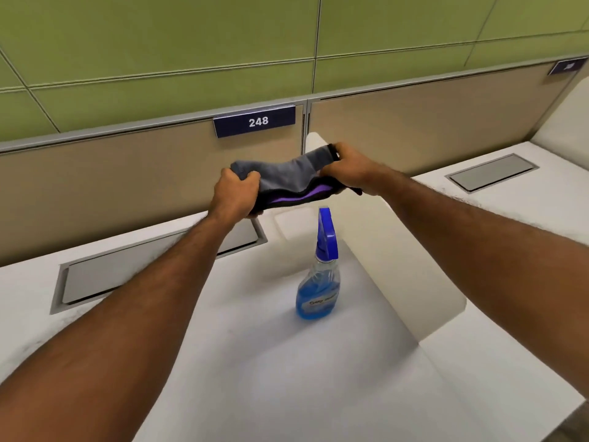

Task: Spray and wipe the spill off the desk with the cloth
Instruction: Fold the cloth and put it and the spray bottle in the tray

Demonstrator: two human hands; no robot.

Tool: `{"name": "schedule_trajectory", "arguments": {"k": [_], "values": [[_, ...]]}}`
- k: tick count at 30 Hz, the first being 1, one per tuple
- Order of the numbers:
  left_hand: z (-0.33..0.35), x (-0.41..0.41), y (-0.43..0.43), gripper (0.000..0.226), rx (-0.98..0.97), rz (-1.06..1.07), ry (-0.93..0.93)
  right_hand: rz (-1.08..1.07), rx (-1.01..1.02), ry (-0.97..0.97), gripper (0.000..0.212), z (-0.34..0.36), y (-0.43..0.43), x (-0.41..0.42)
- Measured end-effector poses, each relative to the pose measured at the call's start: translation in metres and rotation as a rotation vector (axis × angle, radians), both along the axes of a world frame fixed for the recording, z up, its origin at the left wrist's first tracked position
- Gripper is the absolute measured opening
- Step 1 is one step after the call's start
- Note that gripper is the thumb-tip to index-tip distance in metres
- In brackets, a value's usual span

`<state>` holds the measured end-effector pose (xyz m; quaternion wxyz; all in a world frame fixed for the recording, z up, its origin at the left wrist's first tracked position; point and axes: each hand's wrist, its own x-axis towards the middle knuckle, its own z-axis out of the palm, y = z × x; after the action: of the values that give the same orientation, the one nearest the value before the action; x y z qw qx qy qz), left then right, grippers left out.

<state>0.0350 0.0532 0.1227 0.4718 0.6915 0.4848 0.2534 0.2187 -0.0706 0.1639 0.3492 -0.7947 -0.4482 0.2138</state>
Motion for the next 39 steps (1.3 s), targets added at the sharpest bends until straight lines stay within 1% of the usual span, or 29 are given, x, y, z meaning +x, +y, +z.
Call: {"name": "schedule_trajectory", "arguments": {"k": [2,3,5,6,8,10,12,18,20,22,26,28,30,35,39], "values": [[-0.013,0.012,-0.001,0.043,-0.115,-0.056,0.037,-0.061,-0.076,-0.073,0.023,-0.025,0.005,0.013],[-0.020,0.016,-0.002,0.043,-0.136,-0.076,0.048,-0.093,-0.119,-0.124,0.025,-0.036,0.007,0.017],[-0.035,0.023,-0.004,0.040,-0.134,-0.105,0.080,-0.117,-0.224,-0.223,0.046,-0.058,0.012,0.023],[-0.042,0.026,-0.005,0.037,-0.142,-0.118,0.088,-0.118,-0.261,-0.255,0.052,-0.066,0.014,0.024],[-0.057,0.031,-0.007,0.037,-0.198,-0.139,0.082,-0.125,-0.288,-0.290,0.056,-0.081,0.017,0.026],[-0.070,0.037,-0.009,0.046,-0.244,-0.158,0.086,-0.127,-0.298,-0.319,0.054,-0.094,0.020,0.028],[-0.080,0.043,-0.009,0.050,-0.248,-0.174,0.117,-0.105,-0.325,-0.334,0.051,-0.106,0.025,0.030],[-0.100,0.048,-0.008,0.048,-0.238,-0.182,0.174,-0.064,-0.406,-0.405,0.045,-0.126,0.027,0.032],[-0.106,0.047,-0.008,0.049,-0.203,-0.182,0.213,-0.038,-0.428,-0.427,0.044,-0.129,0.027,0.031],[-0.111,0.046,-0.008,0.052,-0.123,-0.168,0.256,-0.001,-0.459,-0.478,0.038,-0.131,0.026,0.029],[-0.120,0.050,-0.014,0.055,-0.078,-0.156,0.232,0.089,-0.495,-0.584,0.037,-0.137,0.024,0.020],[-0.123,0.054,-0.017,0.057,-0.050,-0.161,0.245,0.141,-0.507,-0.634,0.029,-0.138,0.024,0.016],[-0.126,0.057,-0.018,0.059,-0.003,-0.154,0.272,0.193,-0.523,-0.632,0.024,-0.140,0.026,0.012],[-0.138,0.066,-0.024,0.057,0.107,-0.127,0.371,0.284,-0.592,-0.541,0.018,-0.141,0.033,0.009],[-0.141,0.072,-0.027,0.062,0.108,-0.115,0.419,0.328,-0.659,-0.384,0.019,-0.134,0.034,0.008]]}}
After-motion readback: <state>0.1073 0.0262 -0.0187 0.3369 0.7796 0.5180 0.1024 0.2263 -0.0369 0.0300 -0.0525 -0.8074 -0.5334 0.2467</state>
